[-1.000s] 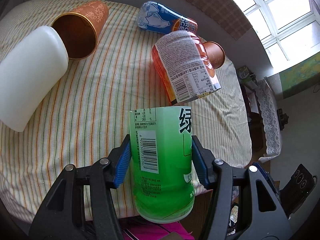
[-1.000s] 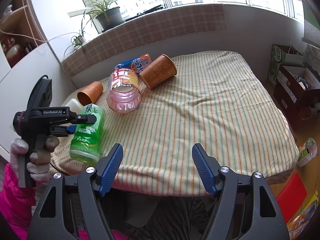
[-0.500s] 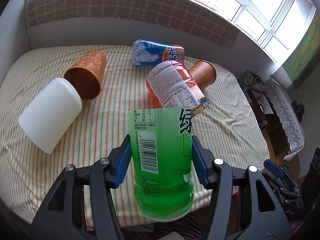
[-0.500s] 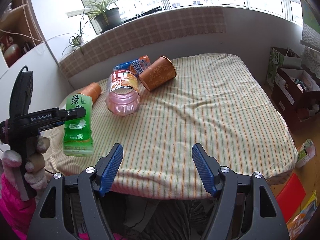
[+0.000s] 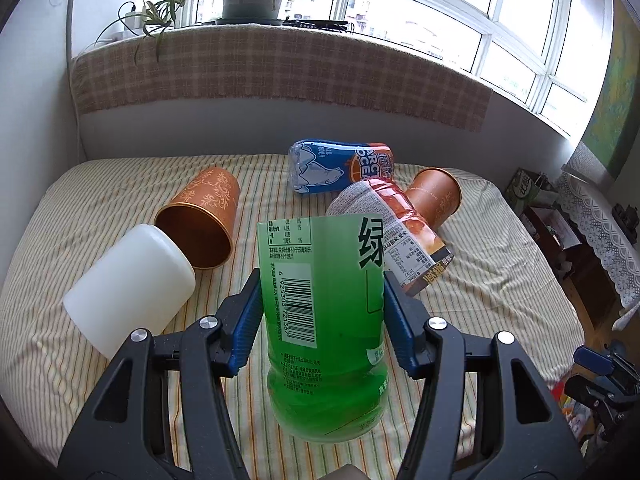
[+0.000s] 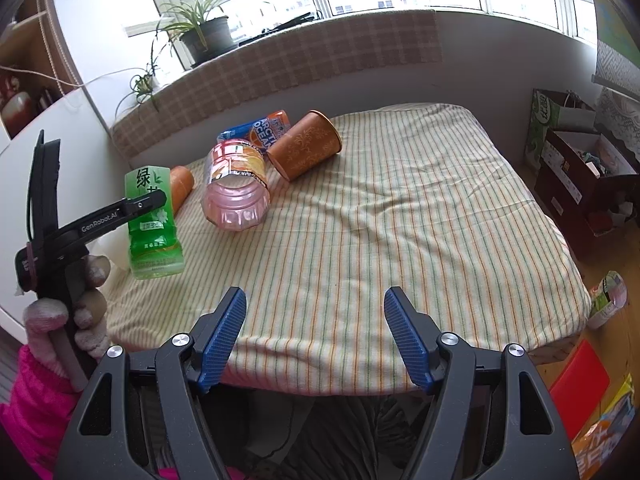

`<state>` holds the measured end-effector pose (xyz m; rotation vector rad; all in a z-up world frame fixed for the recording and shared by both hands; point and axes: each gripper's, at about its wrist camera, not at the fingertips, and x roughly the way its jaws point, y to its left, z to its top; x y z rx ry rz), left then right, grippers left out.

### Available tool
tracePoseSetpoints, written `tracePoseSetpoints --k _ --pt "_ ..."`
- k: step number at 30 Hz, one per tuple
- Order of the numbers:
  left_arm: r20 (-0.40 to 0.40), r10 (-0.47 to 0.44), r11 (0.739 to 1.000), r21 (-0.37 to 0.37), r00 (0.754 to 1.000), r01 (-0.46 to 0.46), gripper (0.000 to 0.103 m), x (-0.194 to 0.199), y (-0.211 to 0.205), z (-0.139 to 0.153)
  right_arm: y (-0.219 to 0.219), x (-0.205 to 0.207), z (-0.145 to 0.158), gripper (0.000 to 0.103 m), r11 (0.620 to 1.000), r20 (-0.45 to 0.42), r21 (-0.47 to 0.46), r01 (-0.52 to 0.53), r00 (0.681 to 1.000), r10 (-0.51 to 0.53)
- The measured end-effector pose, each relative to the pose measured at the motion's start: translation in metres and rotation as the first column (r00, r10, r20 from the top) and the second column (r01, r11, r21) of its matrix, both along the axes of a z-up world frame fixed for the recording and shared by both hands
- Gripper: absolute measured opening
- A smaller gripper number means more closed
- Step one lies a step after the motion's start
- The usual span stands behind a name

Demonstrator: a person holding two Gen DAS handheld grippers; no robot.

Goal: Flip cup upright
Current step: 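Lift the green bottle with the left gripper and rotate its open end up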

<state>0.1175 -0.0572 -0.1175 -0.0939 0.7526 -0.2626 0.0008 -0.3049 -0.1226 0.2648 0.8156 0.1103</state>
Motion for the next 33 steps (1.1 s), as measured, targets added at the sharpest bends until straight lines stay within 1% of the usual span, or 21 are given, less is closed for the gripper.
tracePoseSetpoints --k 3,5,7,12,21,28,33 --pt "0.031 0.006 1.0 -0.004 0.999 -0.005 0.058 0.002 -0.001 -0.005 0.001 -0.001 -0.001 0.071 1.0 -0.005 0.006 0.001 1.0 0.0" --pt "0.049 0.011 1.0 0.011 0.999 -0.012 0.058 0.001 -0.002 -0.009 0.002 -0.002 -0.001 0.071 1.0 -0.006 0.007 -0.001 1.0 0.001" --pt "0.053 0.006 1.0 0.011 0.999 -0.006 0.058 -0.003 -0.003 -0.013 0.002 -0.004 0.0 0.071 1.0 -0.005 0.003 0.0 1.0 0.0" --pt "0.064 -0.009 1.0 0.017 0.998 0.008 0.057 -0.014 -0.006 -0.011 0.0 -0.004 0.002 0.071 1.0 -0.001 0.005 0.012 1.0 -0.012" --pt "0.048 -0.041 0.999 0.011 0.998 0.04 0.057 -0.033 -0.002 -0.01 0.009 -0.002 0.006 0.071 1.0 0.01 -0.003 -0.001 1.0 0.001" --pt "0.018 -0.065 0.997 -0.028 0.998 0.065 0.057 -0.045 0.003 -0.009 0.018 0.001 0.008 0.071 1.0 0.014 -0.003 -0.017 1.0 0.017" --pt "0.015 -0.1 0.995 -0.02 0.995 0.1 0.057 -0.054 -0.003 -0.008 0.023 0.001 0.009 0.071 1.0 0.018 -0.009 -0.027 0.999 0.027"
